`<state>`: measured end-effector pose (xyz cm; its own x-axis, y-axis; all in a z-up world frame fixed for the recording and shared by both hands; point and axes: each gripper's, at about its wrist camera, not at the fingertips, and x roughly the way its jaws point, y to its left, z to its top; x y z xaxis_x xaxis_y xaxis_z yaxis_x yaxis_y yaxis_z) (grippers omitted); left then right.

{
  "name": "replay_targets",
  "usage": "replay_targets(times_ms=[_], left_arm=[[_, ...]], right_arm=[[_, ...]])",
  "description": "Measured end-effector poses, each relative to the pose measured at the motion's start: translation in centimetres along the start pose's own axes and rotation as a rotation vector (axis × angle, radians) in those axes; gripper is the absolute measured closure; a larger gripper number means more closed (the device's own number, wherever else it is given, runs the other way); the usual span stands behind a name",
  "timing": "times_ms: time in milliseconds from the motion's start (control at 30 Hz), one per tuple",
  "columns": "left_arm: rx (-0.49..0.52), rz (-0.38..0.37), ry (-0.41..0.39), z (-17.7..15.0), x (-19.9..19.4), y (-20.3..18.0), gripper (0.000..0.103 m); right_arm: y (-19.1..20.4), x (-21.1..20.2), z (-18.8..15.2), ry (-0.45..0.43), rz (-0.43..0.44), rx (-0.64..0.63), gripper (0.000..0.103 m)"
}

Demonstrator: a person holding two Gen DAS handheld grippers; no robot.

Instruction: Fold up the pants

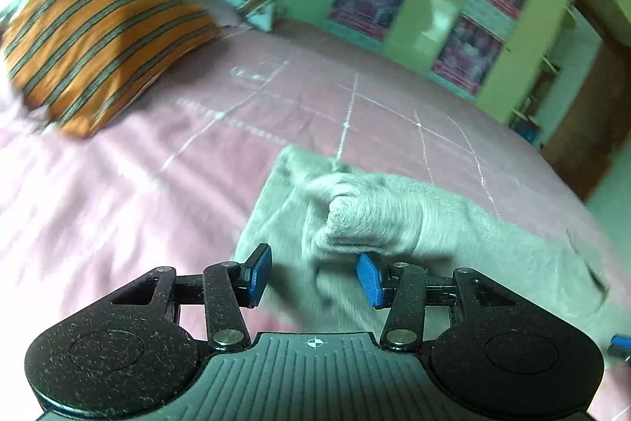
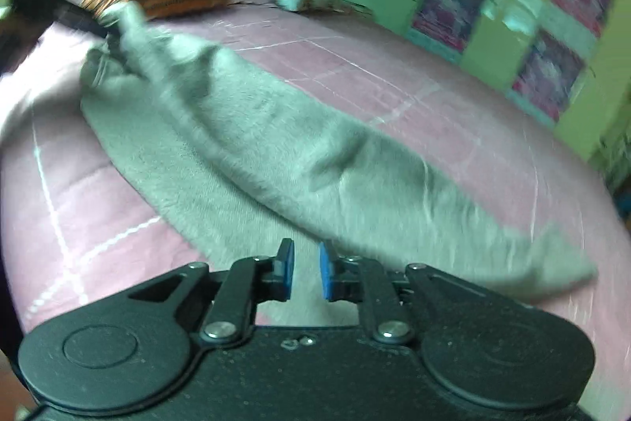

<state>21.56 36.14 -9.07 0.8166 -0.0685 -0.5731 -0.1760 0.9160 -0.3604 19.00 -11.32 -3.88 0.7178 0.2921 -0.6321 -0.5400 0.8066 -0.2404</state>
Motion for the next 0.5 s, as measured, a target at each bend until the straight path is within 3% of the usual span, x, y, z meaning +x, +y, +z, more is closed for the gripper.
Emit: replay_targets(times_ms=[167, 267, 400, 500], left_arm=[[-0.165, -0.026, -0.035, -1.7, -3.1, -0.4, 0.055], [-0.265, -0.086, -0.063, -2.7, -3.4, -0.9, 0.055], [-0.386, -0.121, -0.062, -2.9, -1.6, -0.5, 0.055], [-0.449, -0.139, -0.033, -2.3, 0.5, -0.3, 0.055]], right_arm=[[-2.5, -1.2, -0.2, -0.029, -0.032, 0.2, 0.096], [-4.1, -1.3, 0.1, -0.051, -0.038, 0.327, 0.093], [-7.5, -0.2, -0.7, -0.05, 0.052, 0.625, 0.08], [-9.7, 1.7, -1.8, -0.034, 0.101, 0.847, 0.077]])
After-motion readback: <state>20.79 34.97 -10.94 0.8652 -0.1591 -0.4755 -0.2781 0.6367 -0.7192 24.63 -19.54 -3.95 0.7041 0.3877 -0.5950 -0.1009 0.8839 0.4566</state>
